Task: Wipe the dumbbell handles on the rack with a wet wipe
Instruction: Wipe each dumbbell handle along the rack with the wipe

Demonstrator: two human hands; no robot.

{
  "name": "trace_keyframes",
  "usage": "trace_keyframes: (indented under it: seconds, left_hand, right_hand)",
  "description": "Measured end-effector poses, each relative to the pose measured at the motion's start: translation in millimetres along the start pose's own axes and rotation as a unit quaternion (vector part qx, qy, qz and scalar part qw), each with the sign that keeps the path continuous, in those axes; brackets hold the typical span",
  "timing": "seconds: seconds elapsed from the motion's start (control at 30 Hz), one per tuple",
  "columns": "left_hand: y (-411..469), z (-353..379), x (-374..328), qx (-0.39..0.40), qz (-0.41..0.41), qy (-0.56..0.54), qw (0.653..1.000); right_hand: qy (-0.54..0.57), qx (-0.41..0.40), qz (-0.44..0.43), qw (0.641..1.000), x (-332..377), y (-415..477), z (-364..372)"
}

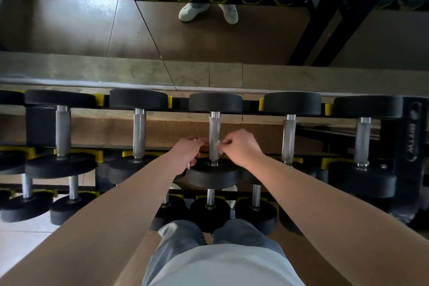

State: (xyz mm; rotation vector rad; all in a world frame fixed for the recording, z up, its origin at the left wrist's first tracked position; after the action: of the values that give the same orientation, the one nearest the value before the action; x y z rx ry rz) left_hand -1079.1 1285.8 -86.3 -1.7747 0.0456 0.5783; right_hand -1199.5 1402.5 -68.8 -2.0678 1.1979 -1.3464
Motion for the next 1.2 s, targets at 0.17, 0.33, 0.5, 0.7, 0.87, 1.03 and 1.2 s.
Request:
trace_keyframes:
  seconds: [0.17,0.33,0.5,0.7,0.87,1.03,1.2]
  left_hand:
    - [0.1,2.2,-3.7,-0.004,0.001,0.015,1.0]
    - [-1.6,0.2,0.0,-0.002,0.0,-0.015,1.0]
    - [-2.8,0.0,1.0,-0.005,0.01,-0.017,1.0]
    - [-4.9,0.8,-1.2,-0.012,0.007,-0.009,1.0]
    - [-4.2,1.0,-0.6,0.0,0.017,-0.013,1.0]
    - [-1.8,-0.2,0.0,0.005,0.014,-0.013,1.0]
    - [3.7,2.8,-1.8,-0.002,0.024,0.001,1.0]
  right_hand:
    - [-0.007,0.035,0.048,0.998,-20.3,3.3,17.3]
    - [0.275,-0.119,0.053,0.952,-6.2,18.7,-28.6]
    - [0.144,-0.056,0.037,0.987,2.3,15.2,-17.0]
    - [0.034,0.095,0.136,0.986,-20.3,9.4,17.3]
    - [0.299,-0.028,0.133,0.945,-9.3,37.7,-20.5]
    - [0.156,0.062,0.06,0.984,-11.0,34.8,-7.4]
    - [-0.001,0.207,0.074,0.976,-28.4,27.7,30.7]
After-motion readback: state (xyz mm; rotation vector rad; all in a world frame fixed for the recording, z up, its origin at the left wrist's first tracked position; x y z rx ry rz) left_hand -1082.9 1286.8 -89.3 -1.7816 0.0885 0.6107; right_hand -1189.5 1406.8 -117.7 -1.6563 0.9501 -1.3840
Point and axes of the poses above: each hand's wrist, its own y-axis towards the middle knuckle, its own z-axis out of the palm, x = y × z, the point moved 9 cm from there along y, towards the middle knuckle, and after that the axes turned 4 degrees about x, right-handed, at the moved point
